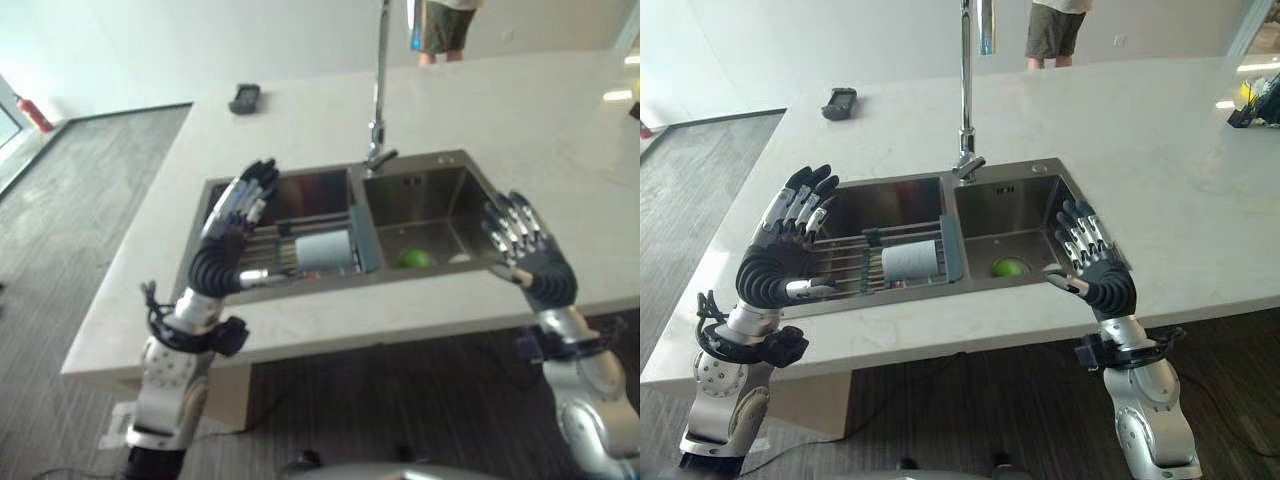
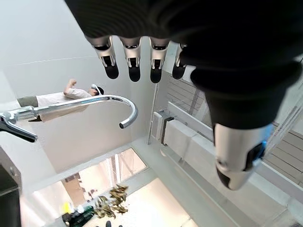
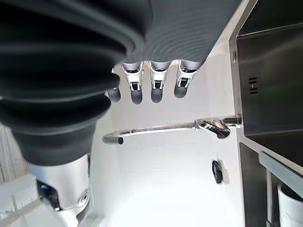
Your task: Place the dishes in the dishwasher.
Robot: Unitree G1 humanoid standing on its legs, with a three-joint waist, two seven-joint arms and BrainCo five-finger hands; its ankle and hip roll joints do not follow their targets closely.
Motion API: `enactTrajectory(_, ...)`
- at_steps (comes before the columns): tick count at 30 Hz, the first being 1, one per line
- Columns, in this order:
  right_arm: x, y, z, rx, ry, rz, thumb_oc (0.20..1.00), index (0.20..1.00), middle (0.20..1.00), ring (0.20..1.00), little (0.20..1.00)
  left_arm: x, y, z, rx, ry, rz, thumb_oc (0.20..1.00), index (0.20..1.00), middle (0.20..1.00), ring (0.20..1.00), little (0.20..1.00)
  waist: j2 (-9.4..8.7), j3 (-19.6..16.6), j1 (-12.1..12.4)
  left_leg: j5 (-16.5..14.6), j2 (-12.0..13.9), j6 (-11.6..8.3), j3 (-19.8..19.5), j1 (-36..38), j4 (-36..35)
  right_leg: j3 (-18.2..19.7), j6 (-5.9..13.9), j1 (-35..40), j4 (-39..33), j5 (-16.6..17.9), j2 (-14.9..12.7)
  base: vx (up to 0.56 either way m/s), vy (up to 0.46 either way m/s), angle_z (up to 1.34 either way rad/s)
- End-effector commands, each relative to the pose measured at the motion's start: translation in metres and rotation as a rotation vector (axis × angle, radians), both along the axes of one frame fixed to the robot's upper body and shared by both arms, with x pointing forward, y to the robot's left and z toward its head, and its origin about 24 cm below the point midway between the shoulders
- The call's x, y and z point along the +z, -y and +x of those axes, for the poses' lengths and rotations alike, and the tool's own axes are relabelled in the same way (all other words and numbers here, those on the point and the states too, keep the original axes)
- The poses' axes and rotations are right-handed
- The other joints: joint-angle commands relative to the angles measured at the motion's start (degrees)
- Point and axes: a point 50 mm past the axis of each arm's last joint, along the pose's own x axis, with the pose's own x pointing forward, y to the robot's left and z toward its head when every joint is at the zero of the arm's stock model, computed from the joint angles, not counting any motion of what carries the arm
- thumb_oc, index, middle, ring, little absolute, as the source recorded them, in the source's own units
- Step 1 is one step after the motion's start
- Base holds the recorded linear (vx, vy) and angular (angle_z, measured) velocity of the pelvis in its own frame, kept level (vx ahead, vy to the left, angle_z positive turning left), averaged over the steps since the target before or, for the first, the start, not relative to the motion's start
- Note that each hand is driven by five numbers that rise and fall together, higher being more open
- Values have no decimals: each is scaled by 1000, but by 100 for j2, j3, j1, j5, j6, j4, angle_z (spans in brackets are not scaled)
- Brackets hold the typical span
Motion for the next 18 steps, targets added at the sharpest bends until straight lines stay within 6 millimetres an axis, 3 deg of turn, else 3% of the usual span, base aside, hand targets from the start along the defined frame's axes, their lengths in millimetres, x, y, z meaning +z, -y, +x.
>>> enactTrajectory(1, 34, -2, 8, 4, 165, 0, 1000, 1000, 1000, 1000, 1000, 14, -9, -1, 133, 97, 146, 1000, 1000, 1000, 1000, 1000, 57, 74, 12, -1022, -261, 340, 257, 582, -681, 55, 508, 85, -9, 1, -12, 67, 150, -20)
enactTrajectory(5, 34, -2, 7, 1, 169, 11, 1000, 1000, 1000, 1000, 1000, 9, -20, 11, 199, 11, 231, 1000, 1000, 1000, 1000, 1000, 271, -8, -82, -671, -89, 326, 477, 1113, -1831, -31, 625, 180, 13, -96, -43, 62, 163, -17)
enactTrajectory(8, 31, -3, 3, 1, 168, -2, 1000, 1000, 1000, 1000, 1000, 10, -23, 23, 191, -58, 247, 1000, 1000, 1000, 1000, 1000, 320, -91, -227, -706, -42, 295, 551, 1220, -1931, -140, 702, 147, 96, -123, -113, 16, 136, 7)
enactTrajectory(14, 36, -11, 18, 9, 162, -54, 1000, 1000, 1000, 1000, 1000, 18, -36, 54, 390, -107, 428, 1000, 1000, 1000, 1000, 1000, 390, -161, -308, -807, -119, 434, 632, 1337, -1926, -108, 758, 149, 215, -202, -207, 30, 139, 6)
enactTrajectory(18, 38, -14, 24, 35, 155, -72, 1000, 1000, 1000, 1000, 1000, 6, -43, 76, 484, -234, 517, 1000, 1000, 1000, 1000, 1000, 404, -216, -408, -864, -160, 493, 702, 1402, -1913, -13, 789, 151, 251, -220, -213, 20, 94, -6)
